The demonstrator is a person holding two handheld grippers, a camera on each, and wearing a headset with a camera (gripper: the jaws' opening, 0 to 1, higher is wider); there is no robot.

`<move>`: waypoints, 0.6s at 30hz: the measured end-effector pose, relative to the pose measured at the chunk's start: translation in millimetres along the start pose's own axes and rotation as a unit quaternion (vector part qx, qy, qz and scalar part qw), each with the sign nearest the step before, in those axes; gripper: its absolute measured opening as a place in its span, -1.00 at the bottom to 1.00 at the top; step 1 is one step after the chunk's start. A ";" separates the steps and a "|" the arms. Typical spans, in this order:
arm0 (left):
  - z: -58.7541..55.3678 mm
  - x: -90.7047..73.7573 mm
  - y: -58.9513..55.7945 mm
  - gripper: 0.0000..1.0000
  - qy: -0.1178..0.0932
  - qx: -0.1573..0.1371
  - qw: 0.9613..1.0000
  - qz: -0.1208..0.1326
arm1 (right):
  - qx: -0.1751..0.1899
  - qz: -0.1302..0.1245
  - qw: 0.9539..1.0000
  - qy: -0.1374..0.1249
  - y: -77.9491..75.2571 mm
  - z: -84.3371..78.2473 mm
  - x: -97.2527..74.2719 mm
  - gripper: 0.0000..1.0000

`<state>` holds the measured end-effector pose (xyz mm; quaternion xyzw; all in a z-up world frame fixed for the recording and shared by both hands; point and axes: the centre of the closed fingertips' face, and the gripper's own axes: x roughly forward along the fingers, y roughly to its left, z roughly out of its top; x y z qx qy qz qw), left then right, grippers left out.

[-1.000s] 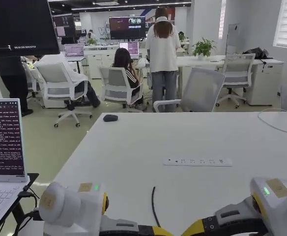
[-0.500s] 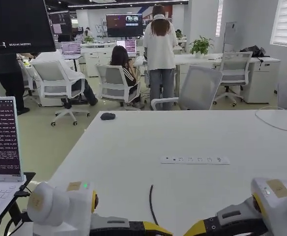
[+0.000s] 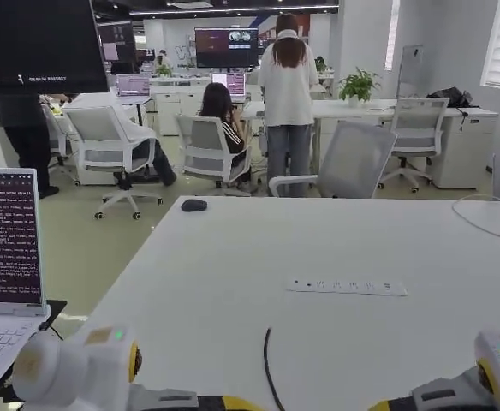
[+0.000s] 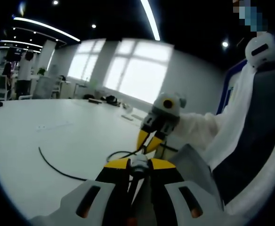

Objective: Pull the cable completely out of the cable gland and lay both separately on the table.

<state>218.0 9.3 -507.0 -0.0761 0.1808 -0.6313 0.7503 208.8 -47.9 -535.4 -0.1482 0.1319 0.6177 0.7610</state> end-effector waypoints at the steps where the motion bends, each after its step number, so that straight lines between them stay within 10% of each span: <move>1: -0.1 0.6 -0.7 -0.66 0.000 -0.001 1.000 0.000 | 0.003 -0.001 1.000 0.001 0.4 -1.0 -0.3 -0.91; 18: -5.7 3.1 -4.4 -0.66 0.011 0.003 1.000 -0.003 | 0.038 0.000 0.999 -0.026 -0.1 6.2 -2.1 -0.76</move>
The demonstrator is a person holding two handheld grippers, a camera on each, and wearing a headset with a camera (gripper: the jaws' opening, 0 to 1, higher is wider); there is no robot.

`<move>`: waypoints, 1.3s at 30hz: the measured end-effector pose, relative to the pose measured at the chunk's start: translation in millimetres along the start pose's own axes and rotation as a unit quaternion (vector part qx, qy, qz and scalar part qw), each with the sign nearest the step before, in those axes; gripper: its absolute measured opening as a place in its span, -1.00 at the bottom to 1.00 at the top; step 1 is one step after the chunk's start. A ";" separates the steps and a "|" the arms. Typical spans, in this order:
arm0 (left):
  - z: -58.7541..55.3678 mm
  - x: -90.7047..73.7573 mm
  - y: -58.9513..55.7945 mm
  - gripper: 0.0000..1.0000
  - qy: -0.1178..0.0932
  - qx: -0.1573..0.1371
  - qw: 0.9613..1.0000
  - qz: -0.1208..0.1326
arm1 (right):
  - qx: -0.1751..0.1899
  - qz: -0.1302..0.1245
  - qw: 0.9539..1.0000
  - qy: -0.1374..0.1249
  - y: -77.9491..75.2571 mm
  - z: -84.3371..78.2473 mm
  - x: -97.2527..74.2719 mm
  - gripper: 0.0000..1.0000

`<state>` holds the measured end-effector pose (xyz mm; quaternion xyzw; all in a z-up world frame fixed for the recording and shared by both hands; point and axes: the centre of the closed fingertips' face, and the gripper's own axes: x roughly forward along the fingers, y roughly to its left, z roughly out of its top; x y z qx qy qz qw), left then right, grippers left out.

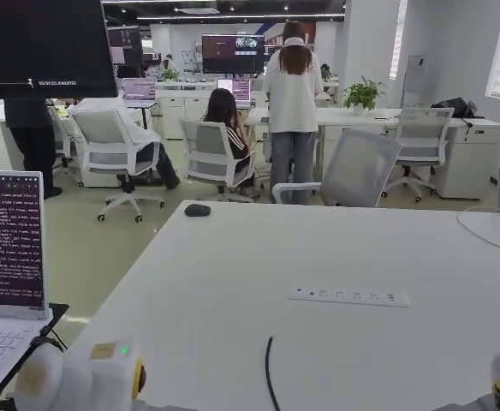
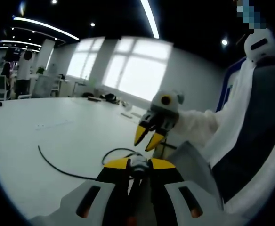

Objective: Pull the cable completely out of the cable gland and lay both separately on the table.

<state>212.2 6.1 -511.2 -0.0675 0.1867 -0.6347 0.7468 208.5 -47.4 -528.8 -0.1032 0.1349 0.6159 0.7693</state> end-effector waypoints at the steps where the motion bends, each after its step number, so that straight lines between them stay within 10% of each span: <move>1: -1.0 -0.2 0.6 -0.66 0.002 0.001 1.000 0.002 | 0.000 -0.002 1.000 -0.003 -1.4 2.3 0.4 -0.67; 8: 1.4 1.0 0.7 -0.66 0.002 0.005 1.000 0.000 | -0.038 -0.003 0.999 0.000 -4.3 14.0 8.5 -0.39; 24: 3.0 8.2 -4.7 -0.66 0.009 0.019 1.000 -0.007 | -0.082 0.053 0.995 0.005 15.2 19.5 28.8 -0.92; 39: 4.1 0.3 -1.2 -0.66 0.006 0.017 1.000 -0.004 | -0.069 0.034 0.997 0.001 1.0 13.7 10.3 -1.00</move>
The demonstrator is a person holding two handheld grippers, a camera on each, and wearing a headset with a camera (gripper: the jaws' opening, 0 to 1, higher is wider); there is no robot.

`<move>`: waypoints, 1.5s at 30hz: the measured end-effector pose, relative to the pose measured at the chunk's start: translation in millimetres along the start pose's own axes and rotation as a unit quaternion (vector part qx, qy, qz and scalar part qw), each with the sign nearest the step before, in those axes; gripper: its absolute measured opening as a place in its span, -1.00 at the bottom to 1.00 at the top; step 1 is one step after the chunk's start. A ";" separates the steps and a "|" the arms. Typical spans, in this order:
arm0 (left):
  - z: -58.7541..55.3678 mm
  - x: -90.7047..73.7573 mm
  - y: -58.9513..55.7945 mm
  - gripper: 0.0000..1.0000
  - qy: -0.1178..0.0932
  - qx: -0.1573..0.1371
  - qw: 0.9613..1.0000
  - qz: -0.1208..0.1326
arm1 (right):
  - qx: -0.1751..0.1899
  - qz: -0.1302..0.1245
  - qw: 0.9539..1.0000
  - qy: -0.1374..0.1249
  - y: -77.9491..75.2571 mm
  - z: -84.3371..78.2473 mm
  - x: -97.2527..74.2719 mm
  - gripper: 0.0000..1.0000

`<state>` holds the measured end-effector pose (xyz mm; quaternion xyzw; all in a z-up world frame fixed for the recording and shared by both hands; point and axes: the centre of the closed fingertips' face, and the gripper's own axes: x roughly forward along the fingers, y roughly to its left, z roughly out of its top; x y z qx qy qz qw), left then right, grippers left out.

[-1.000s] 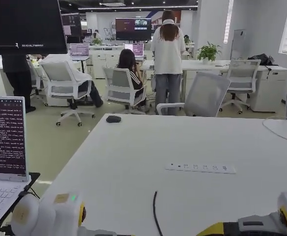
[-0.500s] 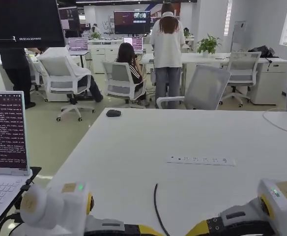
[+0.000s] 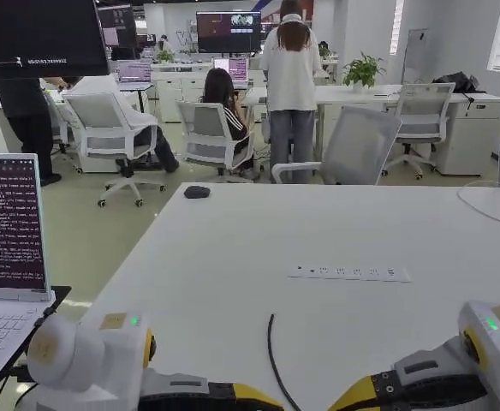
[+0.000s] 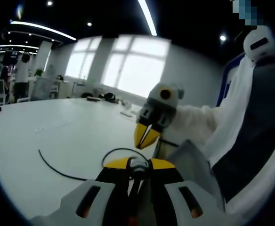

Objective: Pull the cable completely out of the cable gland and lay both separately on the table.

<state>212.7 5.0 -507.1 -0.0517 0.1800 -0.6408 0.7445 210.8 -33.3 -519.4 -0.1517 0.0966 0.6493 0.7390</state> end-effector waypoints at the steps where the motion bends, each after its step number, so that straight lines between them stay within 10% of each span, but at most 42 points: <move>1: 0.2 0.7 -0.7 -0.66 0.001 0.000 1.000 -0.001 | -0.006 0.004 1.000 0.000 2.1 1.6 -0.9 -1.00; 8: 0.9 11.2 -5.9 -0.66 0.004 0.001 1.000 -0.013 | -0.020 0.014 1.000 0.002 7.5 7.1 9.8 -0.70; 14: 2.1 15.2 -12.0 -0.66 0.002 0.003 1.000 -0.022 | -0.022 0.044 0.999 0.008 19.0 2.7 22.3 -0.91; 45: -4.1 -16.5 6.7 -0.66 -0.014 -0.020 1.000 0.012 | 0.046 -0.024 0.997 0.061 -13.7 -61.2 -19.6 -0.93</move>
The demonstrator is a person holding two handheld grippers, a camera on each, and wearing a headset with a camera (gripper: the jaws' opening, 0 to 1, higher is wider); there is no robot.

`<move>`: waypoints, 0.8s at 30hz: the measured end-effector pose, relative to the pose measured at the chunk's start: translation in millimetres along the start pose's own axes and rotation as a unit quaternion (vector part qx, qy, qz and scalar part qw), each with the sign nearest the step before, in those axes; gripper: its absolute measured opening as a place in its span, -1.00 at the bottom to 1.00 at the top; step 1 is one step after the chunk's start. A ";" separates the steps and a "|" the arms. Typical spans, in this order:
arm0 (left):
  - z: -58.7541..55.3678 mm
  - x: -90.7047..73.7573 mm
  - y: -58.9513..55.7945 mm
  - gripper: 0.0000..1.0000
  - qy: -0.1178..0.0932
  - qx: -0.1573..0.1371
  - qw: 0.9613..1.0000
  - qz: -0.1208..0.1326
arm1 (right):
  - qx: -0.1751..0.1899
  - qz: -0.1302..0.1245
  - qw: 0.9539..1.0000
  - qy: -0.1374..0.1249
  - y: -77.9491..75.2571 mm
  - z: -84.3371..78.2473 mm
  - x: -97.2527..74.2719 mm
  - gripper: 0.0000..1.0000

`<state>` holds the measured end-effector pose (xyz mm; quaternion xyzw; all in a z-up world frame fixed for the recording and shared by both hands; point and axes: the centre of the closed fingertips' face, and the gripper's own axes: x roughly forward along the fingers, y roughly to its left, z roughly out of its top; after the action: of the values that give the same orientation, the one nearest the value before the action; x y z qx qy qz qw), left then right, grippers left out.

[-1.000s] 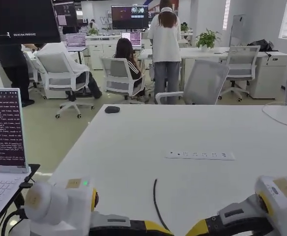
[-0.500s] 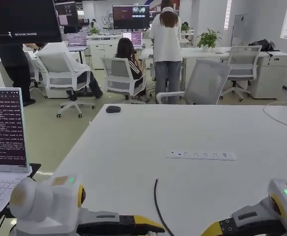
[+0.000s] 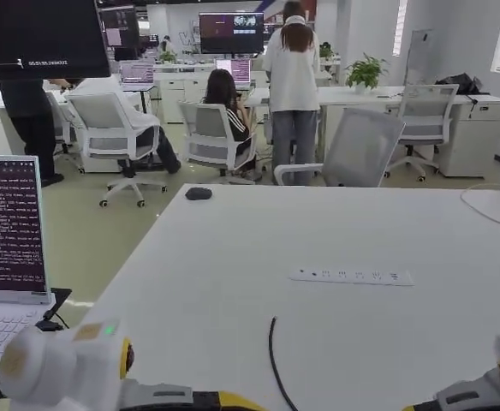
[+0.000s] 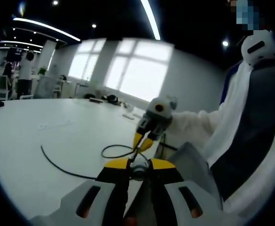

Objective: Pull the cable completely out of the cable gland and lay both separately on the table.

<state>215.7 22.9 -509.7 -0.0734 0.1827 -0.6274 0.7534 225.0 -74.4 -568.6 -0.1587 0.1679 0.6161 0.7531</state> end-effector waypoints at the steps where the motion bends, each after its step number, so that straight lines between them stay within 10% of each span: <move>1: -0.7 -1.3 0.6 -0.66 -0.001 -0.001 1.000 0.002 | 0.006 -0.009 1.000 0.001 -5.0 -3.2 0.0 -0.93; 9: -14.0 -11.6 4.4 -0.66 0.004 -0.014 1.000 0.021 | 0.054 -0.076 0.996 0.015 -43.6 -38.8 14.7 -0.92; 24: -23.0 -20.3 7.8 -0.66 -0.006 -0.037 0.998 0.044 | 0.106 -0.068 0.990 0.063 -63.3 -92.7 88.4 -0.92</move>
<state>211.5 46.9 -529.8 -0.0964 0.2044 -0.5863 0.7780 298.1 -50.5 -689.0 -0.1272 0.2685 0.5311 0.7935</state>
